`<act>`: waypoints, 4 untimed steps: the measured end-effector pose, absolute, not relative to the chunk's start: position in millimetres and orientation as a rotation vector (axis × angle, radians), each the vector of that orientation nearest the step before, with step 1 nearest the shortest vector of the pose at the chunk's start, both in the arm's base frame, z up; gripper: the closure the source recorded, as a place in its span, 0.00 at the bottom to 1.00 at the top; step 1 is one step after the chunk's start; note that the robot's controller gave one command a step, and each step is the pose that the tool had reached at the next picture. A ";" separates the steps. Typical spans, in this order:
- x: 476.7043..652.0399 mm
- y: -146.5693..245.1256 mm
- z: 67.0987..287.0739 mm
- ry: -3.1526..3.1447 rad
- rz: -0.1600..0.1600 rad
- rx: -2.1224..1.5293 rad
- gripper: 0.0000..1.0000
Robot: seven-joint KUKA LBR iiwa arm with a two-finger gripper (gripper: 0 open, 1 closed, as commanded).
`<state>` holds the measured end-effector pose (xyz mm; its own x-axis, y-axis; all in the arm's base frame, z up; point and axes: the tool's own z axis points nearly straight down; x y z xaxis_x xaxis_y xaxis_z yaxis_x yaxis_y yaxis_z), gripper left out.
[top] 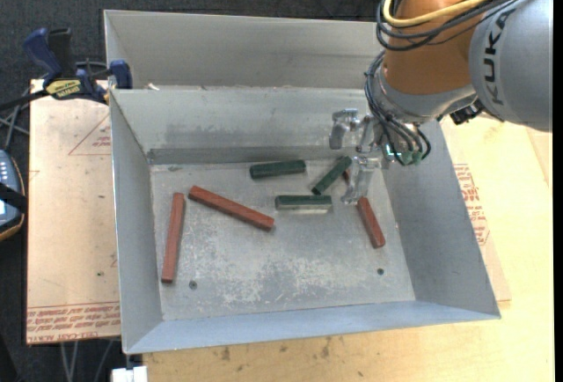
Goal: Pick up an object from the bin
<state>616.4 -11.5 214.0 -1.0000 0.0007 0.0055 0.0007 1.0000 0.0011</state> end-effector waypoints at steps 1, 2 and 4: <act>618.0 -11.6 218.4 -3.144 -0.001 -0.001 0.00; 611.4 -2.5 71.6 -3.145 -0.002 0.118 1.00; 645.1 9.4 228.7 -3.147 -0.001 0.147 1.00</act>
Offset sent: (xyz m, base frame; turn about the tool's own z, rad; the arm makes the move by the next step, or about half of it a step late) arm -0.0067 0.0085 -0.1440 -0.0781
